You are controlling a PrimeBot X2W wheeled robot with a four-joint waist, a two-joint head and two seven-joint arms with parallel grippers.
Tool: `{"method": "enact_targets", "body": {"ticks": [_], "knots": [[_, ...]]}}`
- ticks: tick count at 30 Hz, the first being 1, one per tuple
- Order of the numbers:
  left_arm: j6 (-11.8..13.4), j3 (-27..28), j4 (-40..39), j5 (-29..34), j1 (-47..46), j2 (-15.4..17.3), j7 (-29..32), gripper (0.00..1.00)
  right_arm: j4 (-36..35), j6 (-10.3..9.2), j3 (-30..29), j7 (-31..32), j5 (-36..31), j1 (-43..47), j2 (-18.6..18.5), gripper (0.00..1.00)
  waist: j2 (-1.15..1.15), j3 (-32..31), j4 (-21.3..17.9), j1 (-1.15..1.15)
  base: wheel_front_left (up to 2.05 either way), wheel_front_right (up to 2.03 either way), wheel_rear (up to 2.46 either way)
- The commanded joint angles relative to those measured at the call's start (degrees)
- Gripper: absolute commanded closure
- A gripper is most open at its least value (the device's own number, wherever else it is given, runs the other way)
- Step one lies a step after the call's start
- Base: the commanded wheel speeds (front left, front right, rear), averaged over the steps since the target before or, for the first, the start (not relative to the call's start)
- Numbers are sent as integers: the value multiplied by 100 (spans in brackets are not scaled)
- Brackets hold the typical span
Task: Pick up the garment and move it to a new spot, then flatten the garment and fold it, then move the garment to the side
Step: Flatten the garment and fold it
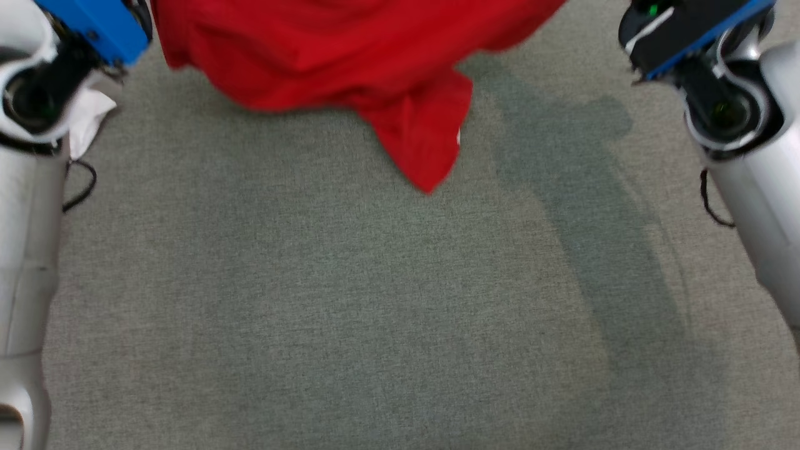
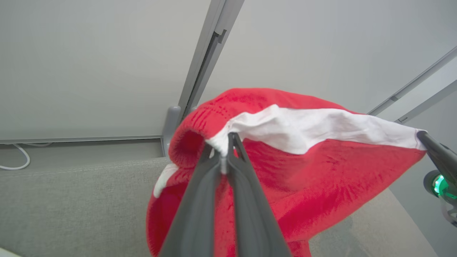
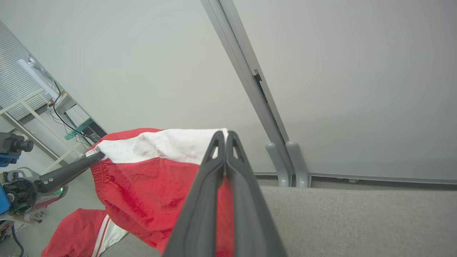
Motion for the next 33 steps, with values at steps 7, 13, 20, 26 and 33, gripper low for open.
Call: {"method": "enact_targets", "body": {"ticks": [7,13,20,26,33], "knots": [[-15,-297,577,-115,-1583,-41,-403,100,450,3,83,-660,43,-1660,-60,100,-3,450,37,-2,0,0,0],[-16,-698,1021,-218,-2201,42,-801,100,826,2,302,-1155,-75,-2369,-113,100,-3,492,-62,-2,0,0,0],[-16,-1417,1239,-664,-1704,204,-761,100,1155,2,899,-920,168,-1866,-153,100,-3,392,-141,-2,0,0,0],[-16,-2564,600,-1168,-715,643,-340,100,932,3,1564,-654,510,-769,-345,100,-3,6,-149,-2,0,0,0],[-16,-3526,-415,-2045,436,1360,384,100,394,2,2194,-168,852,567,-837,100,-3,-814,-125,-2,0,0,0]]}}
